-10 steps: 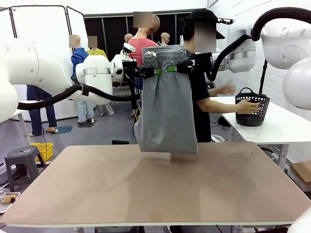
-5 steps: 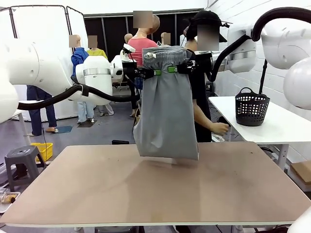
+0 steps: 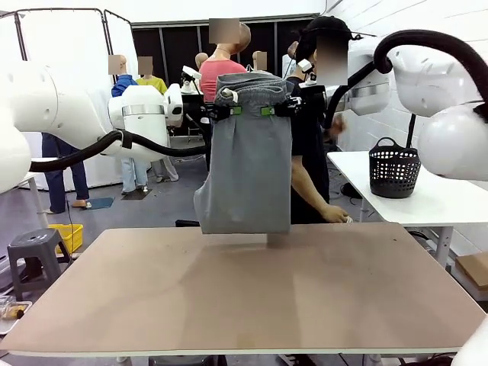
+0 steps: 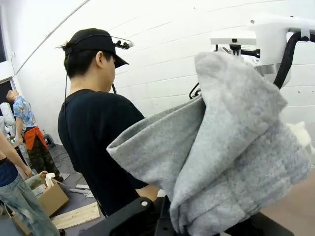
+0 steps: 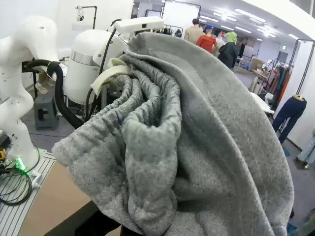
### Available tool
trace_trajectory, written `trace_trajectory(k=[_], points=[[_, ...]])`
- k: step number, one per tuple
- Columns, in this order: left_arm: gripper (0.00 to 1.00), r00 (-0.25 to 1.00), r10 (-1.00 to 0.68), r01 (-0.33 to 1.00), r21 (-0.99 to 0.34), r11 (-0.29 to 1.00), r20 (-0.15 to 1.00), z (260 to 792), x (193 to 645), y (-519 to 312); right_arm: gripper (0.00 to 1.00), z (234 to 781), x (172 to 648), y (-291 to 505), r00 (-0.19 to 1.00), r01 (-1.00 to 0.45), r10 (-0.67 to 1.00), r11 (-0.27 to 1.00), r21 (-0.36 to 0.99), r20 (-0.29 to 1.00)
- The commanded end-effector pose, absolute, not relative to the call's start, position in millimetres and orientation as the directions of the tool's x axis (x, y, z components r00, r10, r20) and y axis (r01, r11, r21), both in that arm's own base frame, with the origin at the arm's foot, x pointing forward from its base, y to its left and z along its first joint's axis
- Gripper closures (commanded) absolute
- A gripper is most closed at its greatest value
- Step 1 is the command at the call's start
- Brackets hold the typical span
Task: Fold the training pants.
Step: Fold the Training pants in half.
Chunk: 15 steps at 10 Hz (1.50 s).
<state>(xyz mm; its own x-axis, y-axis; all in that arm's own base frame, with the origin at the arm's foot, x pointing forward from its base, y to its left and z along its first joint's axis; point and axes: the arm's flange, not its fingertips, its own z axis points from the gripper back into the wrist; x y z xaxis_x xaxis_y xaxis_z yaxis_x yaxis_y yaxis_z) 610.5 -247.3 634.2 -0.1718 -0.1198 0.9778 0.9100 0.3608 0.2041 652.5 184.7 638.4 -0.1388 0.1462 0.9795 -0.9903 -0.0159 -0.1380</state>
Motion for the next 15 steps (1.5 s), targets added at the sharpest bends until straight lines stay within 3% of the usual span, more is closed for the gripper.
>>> trace_trajectory(k=[1,6,10,15], points=[[1.00,-0.123,-0.120,0.918,0.159,0.363,0.985,640,631,-237,1.00,643,679,183,-0.123,-0.992,0.202,-0.003,-0.124,0.972],[1.00,-0.043,-0.095,0.932,0.075,0.354,0.995,589,628,-233,1.00,597,651,184,-0.029,-0.999,0.217,-0.021,-0.025,0.976],[1.00,0.058,-0.039,0.961,-0.045,0.273,0.998,569,573,-227,1.00,572,597,182,0.154,-0.984,0.172,-0.065,0.167,0.973],[1.00,0.186,-0.016,0.955,-0.177,0.239,0.982,521,511,-219,1.00,511,544,197,0.299,-0.947,0.168,-0.070,0.314,0.939]])
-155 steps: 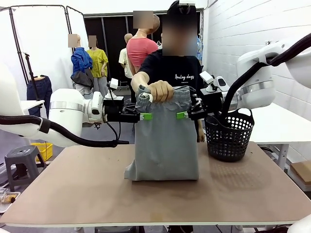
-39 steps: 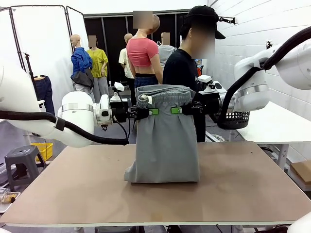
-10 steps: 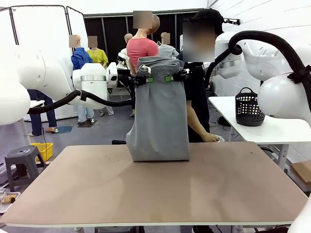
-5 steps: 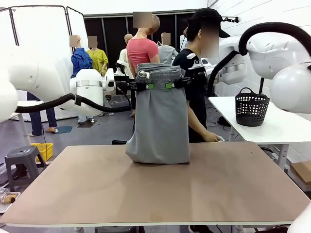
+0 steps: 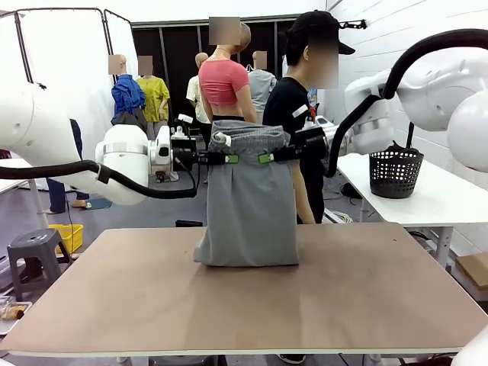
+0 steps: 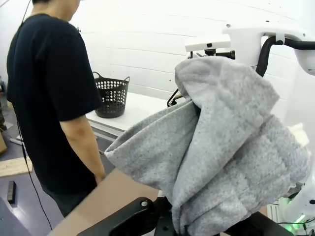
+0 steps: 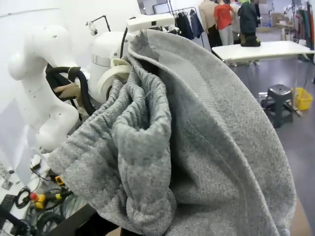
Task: Fold the training pants.
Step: Fold the Training pants in half.
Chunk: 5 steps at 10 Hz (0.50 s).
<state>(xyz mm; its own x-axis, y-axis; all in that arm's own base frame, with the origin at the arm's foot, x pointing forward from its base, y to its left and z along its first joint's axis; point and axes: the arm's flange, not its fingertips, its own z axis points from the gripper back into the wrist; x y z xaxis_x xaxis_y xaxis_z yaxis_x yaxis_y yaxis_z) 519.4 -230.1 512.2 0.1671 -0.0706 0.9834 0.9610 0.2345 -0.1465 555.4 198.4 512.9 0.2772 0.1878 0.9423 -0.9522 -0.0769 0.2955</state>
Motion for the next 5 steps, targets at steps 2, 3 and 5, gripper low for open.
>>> trace_trajectory(k=[2,3,5], points=[[1.00,0.167,-0.071,0.961,-0.147,0.234,0.983,512,519,-230,1.00,513,555,198,0.277,-0.952,0.188,-0.077,0.295,0.942],[1.00,0.167,-0.071,0.961,-0.147,0.234,0.983,512,519,-230,1.00,513,555,198,0.277,-0.952,0.188,-0.077,0.295,0.942],[1.00,0.167,-0.071,0.961,-0.147,0.234,0.983,512,519,-230,1.00,513,555,198,0.277,-0.952,0.188,-0.077,0.295,0.942]])
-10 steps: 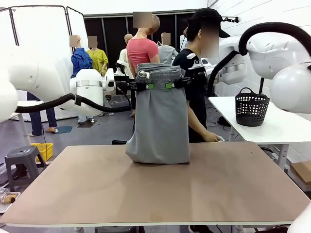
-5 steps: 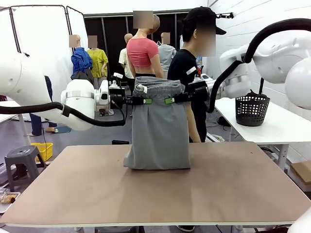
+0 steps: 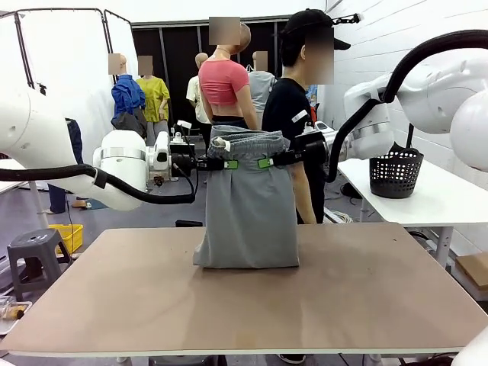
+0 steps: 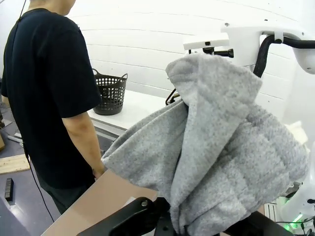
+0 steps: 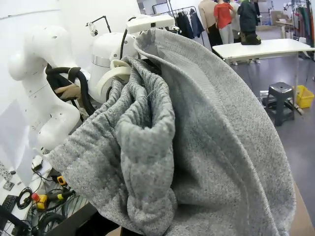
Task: Fold the training pants.
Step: Fold the Training pants in half.
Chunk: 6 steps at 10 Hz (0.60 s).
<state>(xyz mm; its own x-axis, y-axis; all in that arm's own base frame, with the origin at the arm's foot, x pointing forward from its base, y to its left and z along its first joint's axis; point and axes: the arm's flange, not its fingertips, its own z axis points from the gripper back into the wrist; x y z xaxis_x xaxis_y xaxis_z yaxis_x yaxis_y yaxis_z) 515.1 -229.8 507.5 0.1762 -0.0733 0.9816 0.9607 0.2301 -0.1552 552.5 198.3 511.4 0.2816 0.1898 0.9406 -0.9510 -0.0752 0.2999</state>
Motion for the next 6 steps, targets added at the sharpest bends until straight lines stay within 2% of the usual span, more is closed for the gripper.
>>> trace_trajectory(k=[1,2,6], points=[[1.00,0.167,-0.071,0.961,-0.147,0.234,0.983,512,519,-230,1.00,511,552,198,0.281,-0.951,0.190,-0.076,0.300,0.941],[1.00,0.176,-0.073,0.961,-0.155,0.230,0.982,507,515,-230,1.00,502,544,197,0.302,-0.943,0.181,-0.088,0.322,0.936],[1.00,0.491,-0.014,0.845,-0.473,0.251,0.871,456,463,-198,1.00,442,503,189,0.512,-0.848,0.140,-0.080,0.525,0.848]])
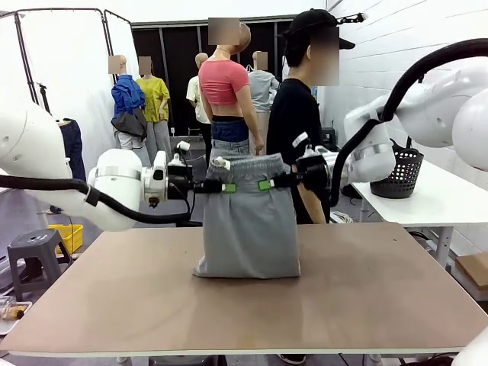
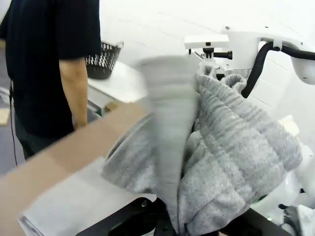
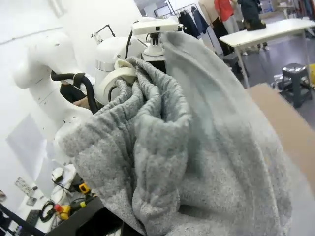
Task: Fold the training pants.
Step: Fold the Training pants in half.
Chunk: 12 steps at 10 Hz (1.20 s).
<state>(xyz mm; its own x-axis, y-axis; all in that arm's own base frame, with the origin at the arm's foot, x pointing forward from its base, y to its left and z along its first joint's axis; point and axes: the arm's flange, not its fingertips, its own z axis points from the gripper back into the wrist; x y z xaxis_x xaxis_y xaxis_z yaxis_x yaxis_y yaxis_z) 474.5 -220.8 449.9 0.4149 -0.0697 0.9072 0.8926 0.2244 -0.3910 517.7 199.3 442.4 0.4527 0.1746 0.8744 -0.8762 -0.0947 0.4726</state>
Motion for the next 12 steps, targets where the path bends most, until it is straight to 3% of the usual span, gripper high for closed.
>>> trace_trajectory(k=[1,3,7,9,10,12], points=[[1.00,0.571,-0.016,0.798,-0.551,0.244,0.821,443,454,-195,1.00,425,492,188,0.570,-0.810,0.139,-0.071,0.583,0.809],[1.00,0.753,0.028,0.639,-0.741,0.206,0.657,401,450,-190,1.00,384,484,183,0.685,-0.719,0.103,-0.070,0.692,0.721],[1.00,0.914,0.023,0.388,-0.889,0.242,0.405,346,491,-191,1.00,338,515,170,0.822,-0.566,0.055,-0.023,0.824,0.566],[1.00,0.898,0.061,0.405,-0.873,0.273,0.436,348,492,-193,1.00,338,516,172,0.828,-0.554,0.101,-0.012,0.833,0.552],[1.00,0.909,0.010,0.406,-0.891,0.203,0.416,339,478,-220,1.00,323,503,191,0.809,-0.579,0.097,-0.036,0.814,0.580],[1.00,0.909,0.010,0.406,-0.891,0.203,0.416,339,478,-220,1.00,323,503,191,0.809,-0.579,0.097,-0.036,0.814,0.580]])
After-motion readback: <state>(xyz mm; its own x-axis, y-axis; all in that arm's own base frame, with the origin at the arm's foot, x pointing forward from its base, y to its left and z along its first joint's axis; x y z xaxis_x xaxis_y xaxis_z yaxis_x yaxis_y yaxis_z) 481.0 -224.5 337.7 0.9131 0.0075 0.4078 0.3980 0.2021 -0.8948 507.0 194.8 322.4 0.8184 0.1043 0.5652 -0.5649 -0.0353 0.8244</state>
